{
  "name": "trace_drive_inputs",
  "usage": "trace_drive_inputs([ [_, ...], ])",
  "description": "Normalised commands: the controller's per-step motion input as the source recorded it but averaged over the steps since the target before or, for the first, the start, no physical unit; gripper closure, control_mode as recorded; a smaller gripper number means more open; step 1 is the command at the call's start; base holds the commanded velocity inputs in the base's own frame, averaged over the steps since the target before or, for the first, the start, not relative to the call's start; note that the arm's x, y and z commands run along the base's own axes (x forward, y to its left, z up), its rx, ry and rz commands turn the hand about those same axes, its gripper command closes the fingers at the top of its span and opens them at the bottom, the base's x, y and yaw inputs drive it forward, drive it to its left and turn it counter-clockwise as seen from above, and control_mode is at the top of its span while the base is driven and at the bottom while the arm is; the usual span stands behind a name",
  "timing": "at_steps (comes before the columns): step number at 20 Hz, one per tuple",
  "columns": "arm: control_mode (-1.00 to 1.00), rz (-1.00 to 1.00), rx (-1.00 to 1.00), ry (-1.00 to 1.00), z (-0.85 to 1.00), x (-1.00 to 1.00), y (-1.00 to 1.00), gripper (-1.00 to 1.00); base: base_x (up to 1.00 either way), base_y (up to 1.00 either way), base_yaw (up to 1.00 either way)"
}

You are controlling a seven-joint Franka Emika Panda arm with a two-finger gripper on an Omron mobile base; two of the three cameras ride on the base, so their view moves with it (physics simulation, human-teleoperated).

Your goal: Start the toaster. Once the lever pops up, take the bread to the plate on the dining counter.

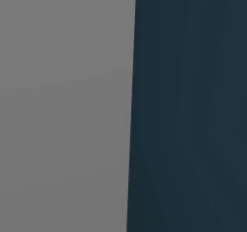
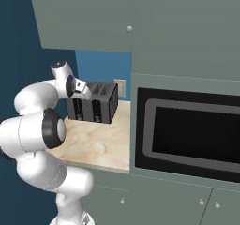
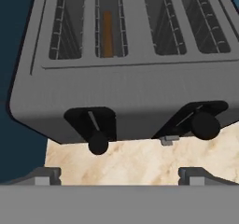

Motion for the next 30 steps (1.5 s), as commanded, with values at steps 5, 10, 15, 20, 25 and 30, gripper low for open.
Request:
trace_drive_inputs([
  [5, -1.00, 0.04, 0.00, -0.05, 0.13, -0.01, 0.00, -1.00, 0.00, 0.00, 0.00],
  [10, -1.00, 0.04, 0.00, -0.04, 0.07, 0.00, 0.00, -1.00, 0.00, 0.00, 0.00],
  [15, -1.00, 0.04, 0.00, -0.03, 0.08, 0.00, 0.00, -1.00, 0.00, 0.00, 0.00],
  [20, -1.00, 0.04, 0.00, -0.04, 0.13, 0.00, 0.00, -1.00, 0.00, 0.00, 0.00],
  [25, -1.00, 0.01, 0.00, -0.06, 0.15, 0.00, 0.00, -1.00, 0.00, 0.00, 0.00],
  [30, -1.00, 0.00, 0.00, -0.13, 0.15, 0.04, 0.00, -1.00, 0.00, 0.00, 0.00],
])
